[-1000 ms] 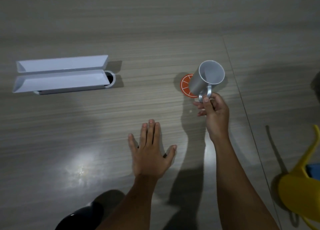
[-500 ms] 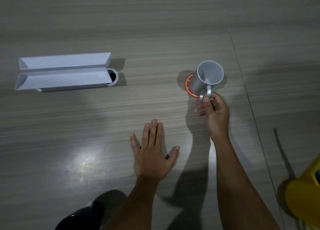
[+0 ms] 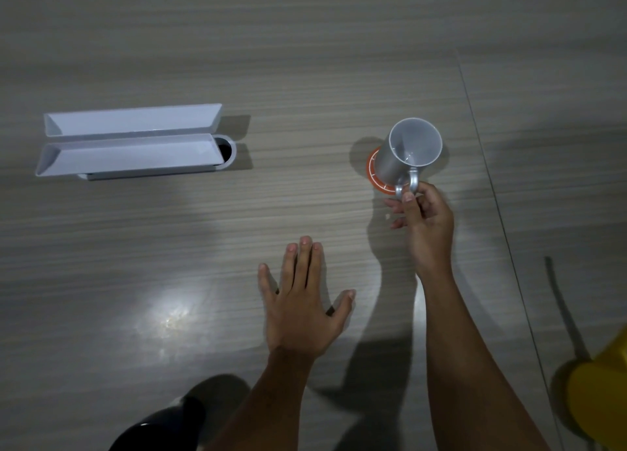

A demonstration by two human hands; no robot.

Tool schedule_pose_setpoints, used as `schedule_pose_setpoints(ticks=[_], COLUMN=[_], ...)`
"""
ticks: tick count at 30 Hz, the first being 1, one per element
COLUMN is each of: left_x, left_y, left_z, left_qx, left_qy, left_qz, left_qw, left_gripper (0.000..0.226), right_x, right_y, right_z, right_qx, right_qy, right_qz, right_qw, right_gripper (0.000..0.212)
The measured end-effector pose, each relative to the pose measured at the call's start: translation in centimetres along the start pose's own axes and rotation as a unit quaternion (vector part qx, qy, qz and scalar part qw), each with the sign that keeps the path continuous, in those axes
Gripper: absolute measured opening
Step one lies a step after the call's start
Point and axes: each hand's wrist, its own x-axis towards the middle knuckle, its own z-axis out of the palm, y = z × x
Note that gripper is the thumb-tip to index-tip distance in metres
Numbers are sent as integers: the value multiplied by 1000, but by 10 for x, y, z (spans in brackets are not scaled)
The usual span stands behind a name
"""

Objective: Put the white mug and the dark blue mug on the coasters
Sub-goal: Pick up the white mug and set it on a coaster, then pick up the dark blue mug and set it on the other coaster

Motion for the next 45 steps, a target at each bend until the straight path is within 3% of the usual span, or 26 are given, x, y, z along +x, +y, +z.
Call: schedule_pose_setpoints(ticks=[22, 28, 33, 40, 42, 45], left_x=[0, -2, -6, -42, -74, -117], left_y=[-1, -1, 0, -18, -28, -42], left_z=[4, 4, -1, -4, 1, 9], left_qx=[9, 10, 7, -17, -30, -30], left_qy=[6, 9, 11, 1, 3, -1], left_qz=[0, 10, 10, 49, 67, 85], left_qw=[1000, 1000, 1000, 999, 997, 996], left_gripper=[91, 91, 90, 78, 76, 70], right_x=[0, -33, -91, -202, -227, -261], right_y=[7, 18, 21, 23, 35, 55], right_z=[-6, -20, -32, -54, -57, -60], right_qx=[-8, -52, -132, -312, -403, -512], right_qy=[5, -1, -19, -151, -199, -249], right_qz=[2, 20, 47, -17, -63, -62], right_qw=[1000, 998, 990, 938, 891, 820], right_gripper=[24, 42, 28, 41, 51, 68])
